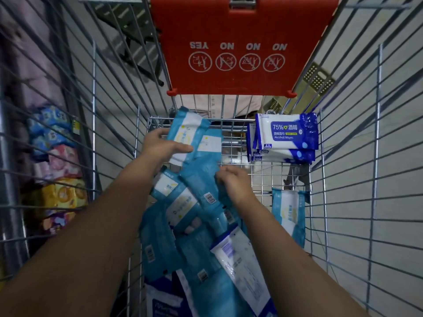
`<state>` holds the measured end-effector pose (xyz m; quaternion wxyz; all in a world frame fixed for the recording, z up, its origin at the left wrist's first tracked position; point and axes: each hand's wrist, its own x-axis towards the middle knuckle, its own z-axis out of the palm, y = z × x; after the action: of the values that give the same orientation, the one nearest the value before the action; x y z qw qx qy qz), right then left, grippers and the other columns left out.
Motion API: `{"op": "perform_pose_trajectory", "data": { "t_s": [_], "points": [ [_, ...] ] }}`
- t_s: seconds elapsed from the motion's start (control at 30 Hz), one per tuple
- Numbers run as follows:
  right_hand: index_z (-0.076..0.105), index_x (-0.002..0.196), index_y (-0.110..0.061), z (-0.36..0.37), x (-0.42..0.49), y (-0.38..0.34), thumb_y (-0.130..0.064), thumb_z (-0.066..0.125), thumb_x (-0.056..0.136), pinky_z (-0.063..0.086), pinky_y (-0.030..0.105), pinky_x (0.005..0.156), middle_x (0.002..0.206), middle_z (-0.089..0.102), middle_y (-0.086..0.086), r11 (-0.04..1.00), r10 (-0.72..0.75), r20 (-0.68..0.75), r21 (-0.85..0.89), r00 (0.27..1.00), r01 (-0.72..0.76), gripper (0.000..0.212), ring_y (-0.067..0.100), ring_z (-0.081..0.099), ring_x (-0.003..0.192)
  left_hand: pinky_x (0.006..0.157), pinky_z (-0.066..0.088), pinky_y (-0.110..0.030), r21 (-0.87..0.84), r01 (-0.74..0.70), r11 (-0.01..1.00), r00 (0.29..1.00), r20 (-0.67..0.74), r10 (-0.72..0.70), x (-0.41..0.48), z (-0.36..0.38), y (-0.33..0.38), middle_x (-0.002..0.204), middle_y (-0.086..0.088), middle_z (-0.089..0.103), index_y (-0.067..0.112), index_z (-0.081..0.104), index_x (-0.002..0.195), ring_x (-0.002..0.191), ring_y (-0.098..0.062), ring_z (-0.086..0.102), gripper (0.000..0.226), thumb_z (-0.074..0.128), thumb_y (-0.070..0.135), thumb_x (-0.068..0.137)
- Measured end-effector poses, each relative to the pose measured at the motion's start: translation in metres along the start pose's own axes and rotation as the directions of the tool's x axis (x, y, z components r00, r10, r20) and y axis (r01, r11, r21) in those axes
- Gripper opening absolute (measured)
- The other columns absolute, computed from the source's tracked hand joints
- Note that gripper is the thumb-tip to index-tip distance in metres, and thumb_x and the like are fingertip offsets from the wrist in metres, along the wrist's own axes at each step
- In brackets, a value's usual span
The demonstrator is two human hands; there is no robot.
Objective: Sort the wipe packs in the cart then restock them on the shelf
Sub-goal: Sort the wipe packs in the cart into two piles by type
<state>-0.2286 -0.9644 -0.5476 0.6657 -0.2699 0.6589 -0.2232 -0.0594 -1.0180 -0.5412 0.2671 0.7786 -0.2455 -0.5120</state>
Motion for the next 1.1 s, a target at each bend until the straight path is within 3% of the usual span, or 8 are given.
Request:
{"op": "perform_pose_trajectory", "data": {
  "t_s": [0.3,0.4,0.53,0.7,0.8,0.87,1.0,1.1],
  "points": [
    [0.045,0.052,-0.02,-0.012,0.001,0.005,-0.008,0.063,0.072,0.038,0.033,0.061,0.062,0.05,0.006,0.995,0.055,-0.169,0.088,0.984,-0.04,0.029,0.021,0.049,0.066,0.069,0.05,-0.02,0.077,-0.275,0.958,0.935,-0.209,0.285,0.0,0.004,-0.015,0.1,-0.001,0.062,0.013,0.064,0.106,0.092,-0.016,0.059,0.033,0.065,-0.003,0.078],
    [0.049,0.059,-0.018,-0.018,-0.003,0.004,-0.004,0.061,0.077,0.039,0.029,0.059,0.062,0.053,0.003,0.995,0.049,-0.174,0.098,0.983,-0.032,0.026,0.022,0.05,0.064,0.091,0.046,-0.031,0.459,-0.456,0.763,0.849,-0.035,0.528,0.006,-0.003,-0.02,0.112,-0.008,0.06,0.008,0.062,0.122,0.105,-0.022,0.056,0.035,0.062,0.006,0.087],
    [0.056,0.074,-0.015,-0.027,-0.01,-0.001,-0.001,0.058,0.084,0.045,0.02,0.045,0.067,0.059,0.006,0.963,0.095,-0.088,0.261,0.992,-0.069,0.017,0.021,0.056,0.057,0.098,0.037,-0.035,0.577,-0.591,0.564,0.772,0.2,0.604,0.019,-0.002,-0.004,0.116,-0.01,0.059,0.01,0.058,0.129,0.113,-0.028,0.048,0.038,0.059,0.01,0.091],
    [0.065,0.091,-0.015,-0.031,-0.014,-0.002,0.001,0.052,0.085,0.05,0.025,0.047,0.075,0.068,0.006,0.933,0.092,0.08,0.341,0.993,-0.114,0.021,0.02,0.064,0.062,0.103,0.028,-0.039,0.848,-0.459,0.264,0.752,0.213,0.624,0.018,0.013,0.006,0.127,-0.005,0.056,0.016,0.056,0.127,0.122,-0.025,0.041,0.039,0.059,0.028,0.091],
    [0.065,0.11,-0.009,-0.029,-0.012,-0.006,0.008,0.049,0.084,0.054,0.029,0.053,0.086,0.07,0.01,0.918,0.031,0.147,0.387,0.989,-0.087,0.035,0.022,0.067,0.07,0.09,0.039,-0.034,0.625,-0.508,0.592,0.788,0.059,0.613,-0.004,0.017,0.0,0.111,-0.002,0.059,0.016,0.063,0.104,0.105,-0.018,0.052,0.032,0.06,0.043,0.088],
    [0.064,0.117,-0.008,-0.025,-0.012,-0.012,0.01,0.053,0.082,0.057,0.031,0.057,0.094,0.072,0.01,0.932,-0.037,0.157,0.361,0.987,-0.023,0.041,0.022,0.069,0.073,0.077,0.051,-0.034,0.204,-0.335,0.92,0.937,0.174,0.303,-0.027,0.018,0.005,0.102,-0.001,0.066,0.017,0.063,0.097,0.089,-0.016,0.063,0.04,0.066,0.053,0.08],
    [0.066,0.116,-0.012,-0.015,-0.011,-0.025,0.01,0.061,0.078,0.054,0.044,0.085,0.105,0.071,0.011,0.949,-0.154,0.213,0.303,0.965,0.085,0.044,0.03,0.067,0.093,0.085,0.056,-0.038,-0.032,-0.022,0.999,0.875,0.483,0.035,-0.044,0.01,-0.001,0.111,-0.001,0.068,0.022,0.056,0.117,0.098,-0.02,0.068,0.06,0.078,0.039,0.064],
    [0.065,0.117,-0.008,-0.008,-0.009,-0.031,-0.013,0.065,0.077,0.054,0.043,0.085,0.108,0.069,0.011,0.944,-0.159,0.198,0.319,0.967,0.09,0.04,0.027,0.066,0.095,0.08,0.055,-0.037,-0.281,-0.021,0.959,0.933,0.338,0.12,-0.043,0.004,-0.008,0.111,-0.009,0.069,0.012,0.057,0.12,0.095,-0.023,0.069,0.062,0.079,0.016,0.062]
  ]
}}
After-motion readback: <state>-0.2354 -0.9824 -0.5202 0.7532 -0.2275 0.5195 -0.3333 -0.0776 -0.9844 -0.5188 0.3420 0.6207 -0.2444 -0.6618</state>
